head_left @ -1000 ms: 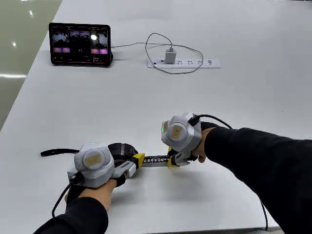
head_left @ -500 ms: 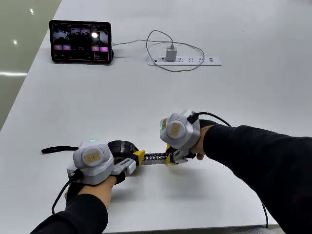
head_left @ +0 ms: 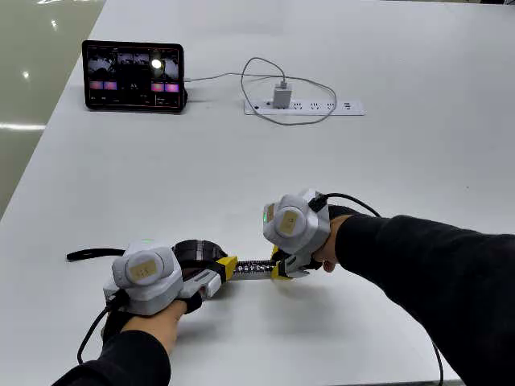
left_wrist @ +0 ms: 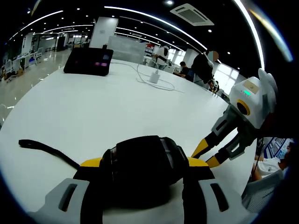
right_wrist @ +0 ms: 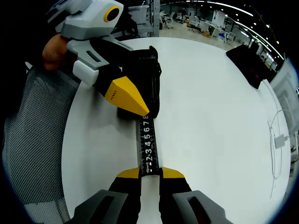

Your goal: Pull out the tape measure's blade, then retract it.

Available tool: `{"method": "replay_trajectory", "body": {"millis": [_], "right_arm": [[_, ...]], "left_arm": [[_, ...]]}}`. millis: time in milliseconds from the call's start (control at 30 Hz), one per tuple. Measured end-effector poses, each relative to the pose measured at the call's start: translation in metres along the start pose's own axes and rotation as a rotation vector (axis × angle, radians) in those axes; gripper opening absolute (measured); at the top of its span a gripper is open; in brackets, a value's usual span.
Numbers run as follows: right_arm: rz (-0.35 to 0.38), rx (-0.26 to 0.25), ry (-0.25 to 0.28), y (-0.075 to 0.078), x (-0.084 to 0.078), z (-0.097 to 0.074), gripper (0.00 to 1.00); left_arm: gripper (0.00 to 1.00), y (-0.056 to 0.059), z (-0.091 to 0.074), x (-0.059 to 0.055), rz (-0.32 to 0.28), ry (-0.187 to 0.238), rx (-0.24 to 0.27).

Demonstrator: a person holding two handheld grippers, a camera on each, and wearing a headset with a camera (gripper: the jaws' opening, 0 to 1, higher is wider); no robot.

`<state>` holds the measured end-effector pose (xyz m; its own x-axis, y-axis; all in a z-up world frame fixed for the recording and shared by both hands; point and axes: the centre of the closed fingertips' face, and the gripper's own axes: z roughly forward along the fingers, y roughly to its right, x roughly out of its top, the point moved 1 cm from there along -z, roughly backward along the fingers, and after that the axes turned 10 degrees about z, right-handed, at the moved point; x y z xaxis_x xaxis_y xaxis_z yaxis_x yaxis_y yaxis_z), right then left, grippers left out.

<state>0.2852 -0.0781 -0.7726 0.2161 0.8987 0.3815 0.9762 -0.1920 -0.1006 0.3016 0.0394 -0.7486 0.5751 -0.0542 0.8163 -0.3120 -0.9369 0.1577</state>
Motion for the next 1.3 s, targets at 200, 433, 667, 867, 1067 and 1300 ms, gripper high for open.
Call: {"method": "replay_trajectory", "body": {"millis": [200, 433, 667, 867, 1067, 1300], "right_arm": [[0.029, 0.008, -0.011, 0.0008, 0.0003, 0.0001, 0.1], [0.03, 0.003, -0.027, 0.001, -0.0001, 0.0003, 0.1], [0.044, -0.005, -0.023, -0.0001, 0.0006, 0.0006, 0.11], [0.037, -0.002, -0.012, 0.0008, 0.001, 0.0003, 0.11], [0.035, 0.012, 0.002, 0.0006, 0.0014, 0.0002, 0.1], [0.034, 0.013, -0.004, -0.0004, 0.0016, 0.0004, 0.1]], "left_arm": [[0.63, -0.0001, 0.0003, 0.0, -0.009, -0.001, -0.002], [0.63, 0.0005, 0.0002, -0.0001, 0.001, -0.003, -0.001], [0.64, 0.0035, 0.0003, -0.0017, 0.093, -0.002, 0.023], [0.63, 0.0007, 0.0005, -0.0003, 0.069, -0.001, 0.016], [0.62, -0.0009, -0.0014, 0.0002, 0.023, 0.012, -0.018], [0.62, 0.0005, -0.001, 0.0002, 0.023, 0.012, -0.018]]}}
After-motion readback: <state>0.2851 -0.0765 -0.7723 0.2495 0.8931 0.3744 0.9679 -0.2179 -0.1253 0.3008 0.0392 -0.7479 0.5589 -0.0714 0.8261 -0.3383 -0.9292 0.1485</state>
